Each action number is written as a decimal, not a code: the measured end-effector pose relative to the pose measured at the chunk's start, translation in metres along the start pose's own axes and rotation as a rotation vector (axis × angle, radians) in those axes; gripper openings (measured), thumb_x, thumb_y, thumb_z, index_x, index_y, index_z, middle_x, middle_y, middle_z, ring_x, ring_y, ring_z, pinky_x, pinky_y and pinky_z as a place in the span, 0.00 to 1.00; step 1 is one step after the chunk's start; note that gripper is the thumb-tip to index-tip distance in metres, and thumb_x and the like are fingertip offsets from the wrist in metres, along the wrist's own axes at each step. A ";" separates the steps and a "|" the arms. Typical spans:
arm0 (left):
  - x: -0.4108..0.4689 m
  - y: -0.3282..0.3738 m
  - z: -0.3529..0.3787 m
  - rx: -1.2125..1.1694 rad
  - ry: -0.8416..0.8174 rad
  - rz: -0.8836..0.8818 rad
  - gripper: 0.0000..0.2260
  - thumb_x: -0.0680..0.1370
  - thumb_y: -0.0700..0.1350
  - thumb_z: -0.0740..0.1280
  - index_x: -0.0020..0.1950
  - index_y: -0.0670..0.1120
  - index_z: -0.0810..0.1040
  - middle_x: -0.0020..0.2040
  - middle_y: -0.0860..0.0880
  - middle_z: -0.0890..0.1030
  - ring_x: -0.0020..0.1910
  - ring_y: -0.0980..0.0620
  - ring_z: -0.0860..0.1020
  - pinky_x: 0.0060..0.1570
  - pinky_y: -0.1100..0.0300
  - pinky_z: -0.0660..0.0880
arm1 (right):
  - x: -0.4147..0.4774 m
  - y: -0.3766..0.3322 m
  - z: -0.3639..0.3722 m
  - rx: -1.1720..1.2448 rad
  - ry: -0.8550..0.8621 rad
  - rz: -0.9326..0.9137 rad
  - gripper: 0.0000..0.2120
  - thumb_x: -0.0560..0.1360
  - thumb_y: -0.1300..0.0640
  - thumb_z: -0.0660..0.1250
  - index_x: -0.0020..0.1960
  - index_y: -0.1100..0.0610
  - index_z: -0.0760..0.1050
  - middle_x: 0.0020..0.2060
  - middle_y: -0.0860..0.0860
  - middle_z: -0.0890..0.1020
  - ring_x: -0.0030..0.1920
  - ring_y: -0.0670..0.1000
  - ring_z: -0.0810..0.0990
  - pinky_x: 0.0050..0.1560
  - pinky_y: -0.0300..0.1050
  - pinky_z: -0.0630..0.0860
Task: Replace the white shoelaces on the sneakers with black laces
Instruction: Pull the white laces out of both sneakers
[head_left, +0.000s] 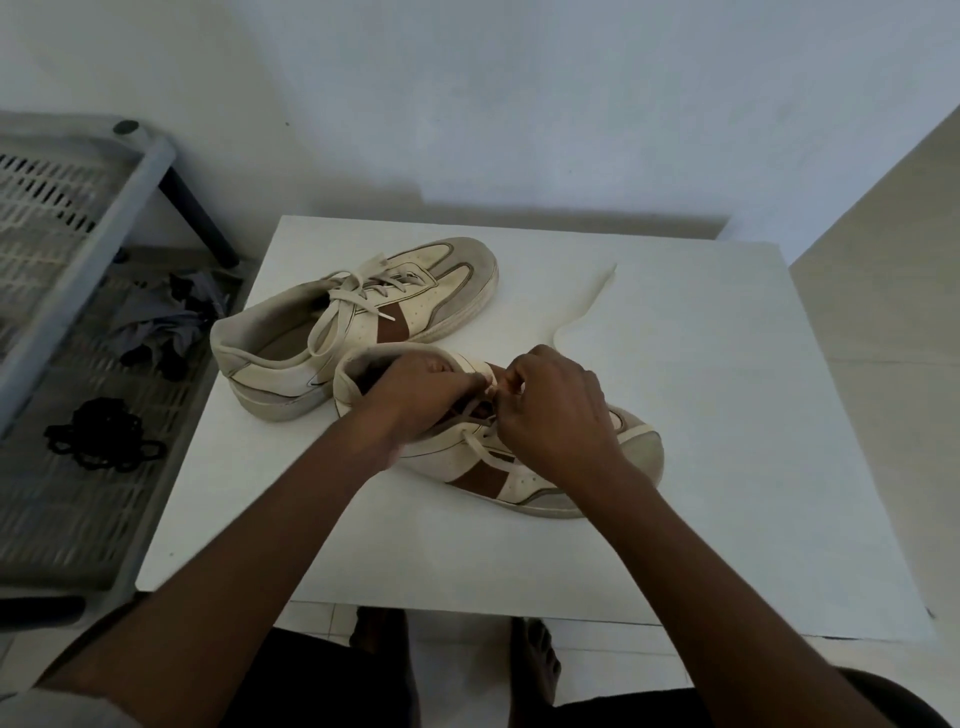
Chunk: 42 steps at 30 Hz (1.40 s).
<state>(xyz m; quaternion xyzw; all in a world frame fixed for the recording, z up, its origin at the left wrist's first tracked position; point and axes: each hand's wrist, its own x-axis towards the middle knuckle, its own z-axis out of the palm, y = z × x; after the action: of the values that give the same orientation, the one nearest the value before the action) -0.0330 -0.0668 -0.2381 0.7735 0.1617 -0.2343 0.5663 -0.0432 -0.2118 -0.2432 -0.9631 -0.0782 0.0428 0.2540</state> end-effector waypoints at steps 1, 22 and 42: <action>0.000 0.000 0.002 -0.012 0.021 -0.009 0.13 0.76 0.50 0.70 0.42 0.40 0.84 0.41 0.44 0.85 0.50 0.43 0.82 0.54 0.50 0.76 | -0.001 0.001 0.001 -0.032 -0.020 -0.024 0.10 0.77 0.54 0.62 0.49 0.58 0.79 0.50 0.52 0.76 0.47 0.52 0.76 0.55 0.52 0.72; -0.002 0.002 0.005 -0.064 -0.008 -0.031 0.16 0.76 0.53 0.68 0.44 0.39 0.84 0.40 0.42 0.85 0.39 0.47 0.80 0.48 0.54 0.75 | 0.010 0.021 -0.017 0.211 -0.143 0.022 0.09 0.75 0.49 0.68 0.40 0.53 0.78 0.39 0.44 0.76 0.39 0.43 0.75 0.39 0.41 0.68; 0.010 -0.012 -0.009 0.415 0.018 0.446 0.03 0.73 0.41 0.72 0.44 0.46 0.86 0.36 0.50 0.84 0.38 0.51 0.82 0.42 0.58 0.78 | 0.012 0.022 -0.012 0.324 -0.080 -0.215 0.10 0.71 0.58 0.75 0.50 0.50 0.79 0.45 0.45 0.82 0.47 0.45 0.80 0.48 0.50 0.79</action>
<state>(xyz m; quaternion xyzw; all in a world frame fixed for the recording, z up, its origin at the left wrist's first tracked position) -0.0291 -0.0543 -0.2507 0.8911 -0.0583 -0.1255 0.4321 -0.0275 -0.2349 -0.2443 -0.8931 -0.1828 0.0658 0.4057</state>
